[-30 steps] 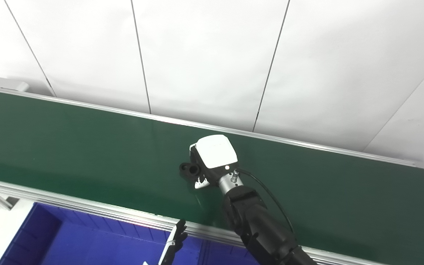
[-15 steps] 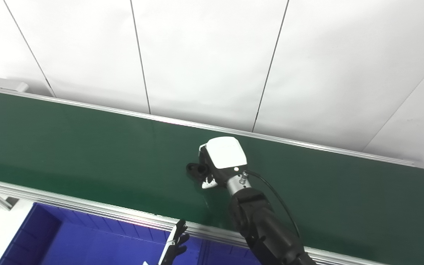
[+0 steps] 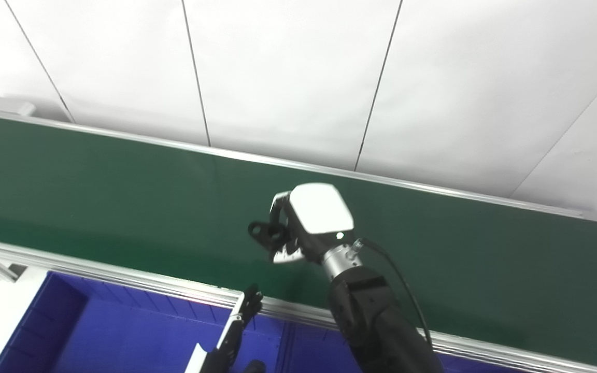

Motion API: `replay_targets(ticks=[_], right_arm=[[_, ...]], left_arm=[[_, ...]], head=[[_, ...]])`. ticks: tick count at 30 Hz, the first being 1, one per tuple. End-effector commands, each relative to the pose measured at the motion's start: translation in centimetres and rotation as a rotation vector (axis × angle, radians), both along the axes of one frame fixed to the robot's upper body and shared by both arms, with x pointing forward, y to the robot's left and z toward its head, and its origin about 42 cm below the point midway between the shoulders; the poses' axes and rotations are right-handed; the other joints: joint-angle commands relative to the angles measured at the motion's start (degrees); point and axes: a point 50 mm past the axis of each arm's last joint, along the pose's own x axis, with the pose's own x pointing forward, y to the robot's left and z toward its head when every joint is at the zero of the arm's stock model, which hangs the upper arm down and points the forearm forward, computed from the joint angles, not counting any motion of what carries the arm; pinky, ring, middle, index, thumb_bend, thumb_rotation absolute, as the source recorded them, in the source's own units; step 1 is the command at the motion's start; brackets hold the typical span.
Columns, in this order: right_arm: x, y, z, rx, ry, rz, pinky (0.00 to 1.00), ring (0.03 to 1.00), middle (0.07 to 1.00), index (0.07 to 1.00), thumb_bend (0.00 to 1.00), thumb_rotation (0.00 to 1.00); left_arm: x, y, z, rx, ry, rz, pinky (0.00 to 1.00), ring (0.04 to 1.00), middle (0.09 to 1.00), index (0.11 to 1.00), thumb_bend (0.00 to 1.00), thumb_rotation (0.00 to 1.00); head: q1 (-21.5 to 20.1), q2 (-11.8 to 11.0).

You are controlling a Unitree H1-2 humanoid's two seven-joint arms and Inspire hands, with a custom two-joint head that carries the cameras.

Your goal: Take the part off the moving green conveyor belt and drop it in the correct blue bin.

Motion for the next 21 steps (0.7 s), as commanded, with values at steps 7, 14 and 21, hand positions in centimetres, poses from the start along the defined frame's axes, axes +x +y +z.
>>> replay_targets(ticks=[7,14,21], right_arm=[[-1.5,-0.4,1.5,0.009,0.001,-0.022,0.1,0.16,0.244,0.484,0.51,0.12],[-5.0,-1.6,2.8,-0.078,0.077,0.026,0.09,0.149,0.24,0.487,0.51,0.11],[-10.2,-3.5,4.9,-0.061,0.121,0.055,0.08,0.141,0.24,0.488,0.51,0.12]], left_arm=[[0.3,1.3,1.8,-0.021,-0.03,-0.007,1.0,0.963,0.979,1.0,0.66,1.0],[0.3,2.4,3.3,-0.061,0.002,0.018,1.0,0.975,0.992,1.0,0.68,1.0],[0.7,3.2,4.7,-0.087,-0.019,0.037,1.0,0.987,0.995,1.0,0.67,1.0]], head=[[-4.7,2.73],[-11.11,7.25],[-13.61,10.72]])
